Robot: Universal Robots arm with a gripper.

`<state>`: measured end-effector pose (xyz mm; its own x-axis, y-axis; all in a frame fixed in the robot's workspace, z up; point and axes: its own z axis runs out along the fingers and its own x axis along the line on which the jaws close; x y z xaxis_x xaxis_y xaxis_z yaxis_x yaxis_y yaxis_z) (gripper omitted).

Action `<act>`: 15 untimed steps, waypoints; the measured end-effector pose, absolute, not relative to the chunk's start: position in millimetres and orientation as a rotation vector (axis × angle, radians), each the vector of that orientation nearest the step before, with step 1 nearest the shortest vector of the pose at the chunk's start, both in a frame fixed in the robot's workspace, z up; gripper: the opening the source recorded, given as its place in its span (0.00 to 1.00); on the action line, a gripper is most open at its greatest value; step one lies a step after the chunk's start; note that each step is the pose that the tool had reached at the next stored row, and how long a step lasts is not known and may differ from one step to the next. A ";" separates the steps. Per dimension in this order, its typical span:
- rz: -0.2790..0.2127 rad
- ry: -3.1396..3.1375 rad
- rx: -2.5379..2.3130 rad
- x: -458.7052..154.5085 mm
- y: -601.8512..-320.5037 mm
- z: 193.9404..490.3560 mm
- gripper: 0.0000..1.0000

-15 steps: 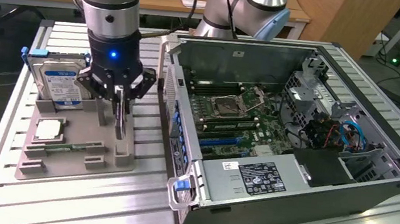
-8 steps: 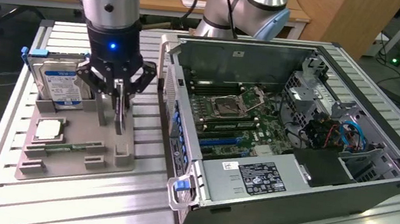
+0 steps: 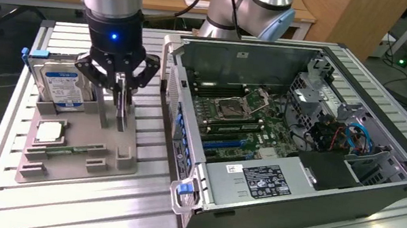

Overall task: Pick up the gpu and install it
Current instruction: 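Pick up the gpu and move the gpu toward the slot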

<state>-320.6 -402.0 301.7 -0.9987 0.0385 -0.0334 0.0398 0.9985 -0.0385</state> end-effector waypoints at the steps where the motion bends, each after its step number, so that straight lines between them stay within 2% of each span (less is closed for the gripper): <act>1: -0.060 3.108 0.061 -320.6 -402.0 303.5 0.28; 15: -0.057 3.108 0.061 -320.6 -402.0 331.5 0.28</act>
